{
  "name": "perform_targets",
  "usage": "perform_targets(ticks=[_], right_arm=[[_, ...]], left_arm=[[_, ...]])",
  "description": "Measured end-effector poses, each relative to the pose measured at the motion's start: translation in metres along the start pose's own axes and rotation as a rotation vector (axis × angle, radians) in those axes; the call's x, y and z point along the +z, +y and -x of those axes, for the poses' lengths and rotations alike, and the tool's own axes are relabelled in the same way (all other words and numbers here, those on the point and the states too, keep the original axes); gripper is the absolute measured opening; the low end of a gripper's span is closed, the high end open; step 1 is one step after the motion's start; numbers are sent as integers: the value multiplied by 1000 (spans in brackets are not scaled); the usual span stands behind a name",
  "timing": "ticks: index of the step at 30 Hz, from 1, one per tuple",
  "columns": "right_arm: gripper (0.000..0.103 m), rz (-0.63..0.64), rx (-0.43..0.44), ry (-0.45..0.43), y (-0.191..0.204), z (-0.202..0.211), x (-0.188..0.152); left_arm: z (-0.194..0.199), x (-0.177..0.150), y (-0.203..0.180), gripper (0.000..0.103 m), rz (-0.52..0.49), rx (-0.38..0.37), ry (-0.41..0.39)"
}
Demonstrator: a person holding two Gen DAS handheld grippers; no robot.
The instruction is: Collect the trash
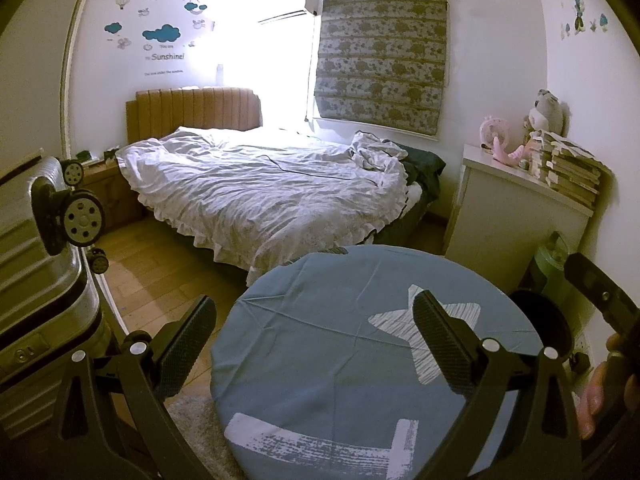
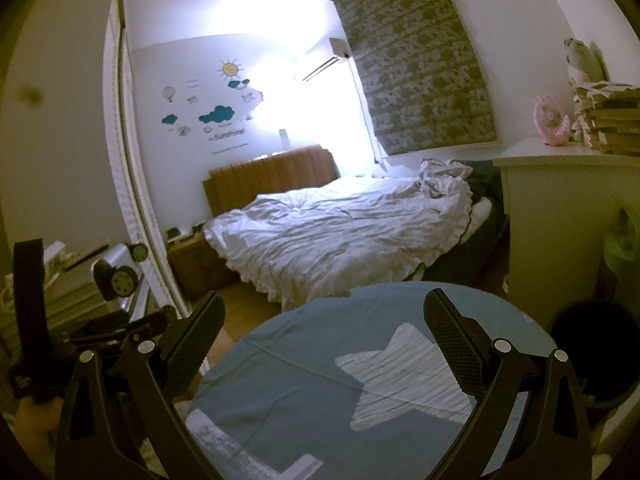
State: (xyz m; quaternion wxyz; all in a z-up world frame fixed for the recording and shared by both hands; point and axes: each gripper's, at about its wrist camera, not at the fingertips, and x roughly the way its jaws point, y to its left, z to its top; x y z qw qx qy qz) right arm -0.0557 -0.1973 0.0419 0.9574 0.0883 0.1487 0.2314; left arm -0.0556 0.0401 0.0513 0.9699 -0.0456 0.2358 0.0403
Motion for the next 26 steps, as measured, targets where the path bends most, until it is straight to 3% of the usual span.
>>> perform_targets(ticks=[26], right_arm=[[98,-44,-21,36,-10,-17,-14]], left_arm=[[-19,-3,0,98,-6,-9,35]])
